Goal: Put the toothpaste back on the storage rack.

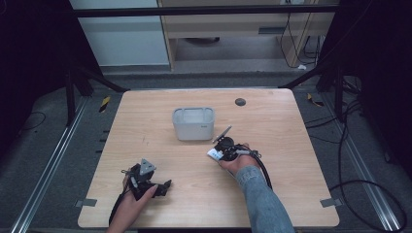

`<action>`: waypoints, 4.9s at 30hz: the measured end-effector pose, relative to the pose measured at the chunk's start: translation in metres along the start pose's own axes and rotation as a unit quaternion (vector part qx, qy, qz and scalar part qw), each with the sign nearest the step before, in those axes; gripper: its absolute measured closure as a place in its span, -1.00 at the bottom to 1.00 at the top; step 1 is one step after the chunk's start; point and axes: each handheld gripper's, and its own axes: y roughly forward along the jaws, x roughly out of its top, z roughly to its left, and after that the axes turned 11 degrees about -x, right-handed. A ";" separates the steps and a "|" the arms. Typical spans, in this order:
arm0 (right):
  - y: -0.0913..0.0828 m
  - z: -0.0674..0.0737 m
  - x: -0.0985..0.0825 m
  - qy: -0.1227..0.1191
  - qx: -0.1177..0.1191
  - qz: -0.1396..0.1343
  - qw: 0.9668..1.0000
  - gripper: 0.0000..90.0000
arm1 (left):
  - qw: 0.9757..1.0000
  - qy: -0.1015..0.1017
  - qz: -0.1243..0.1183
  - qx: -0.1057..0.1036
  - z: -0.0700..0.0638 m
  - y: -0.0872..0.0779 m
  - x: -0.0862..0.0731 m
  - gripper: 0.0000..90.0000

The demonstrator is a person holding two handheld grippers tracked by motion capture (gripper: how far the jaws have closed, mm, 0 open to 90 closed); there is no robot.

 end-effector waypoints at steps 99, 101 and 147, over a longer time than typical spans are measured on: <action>-0.110 -0.040 0.022 0.152 -0.051 -0.287 0.944 0.79 | 1.000 0.001 -0.003 -0.004 -0.002 0.000 -0.001 -1.00; -0.110 -0.039 0.025 0.153 -0.052 -0.290 0.943 0.79 | 1.000 0.002 -0.002 -0.004 -0.002 -0.001 -0.001 -1.00; -0.145 -0.011 0.084 0.156 -0.067 -0.369 0.914 0.79 | 1.000 0.006 -0.001 -0.007 -0.003 -0.001 -0.002 -1.00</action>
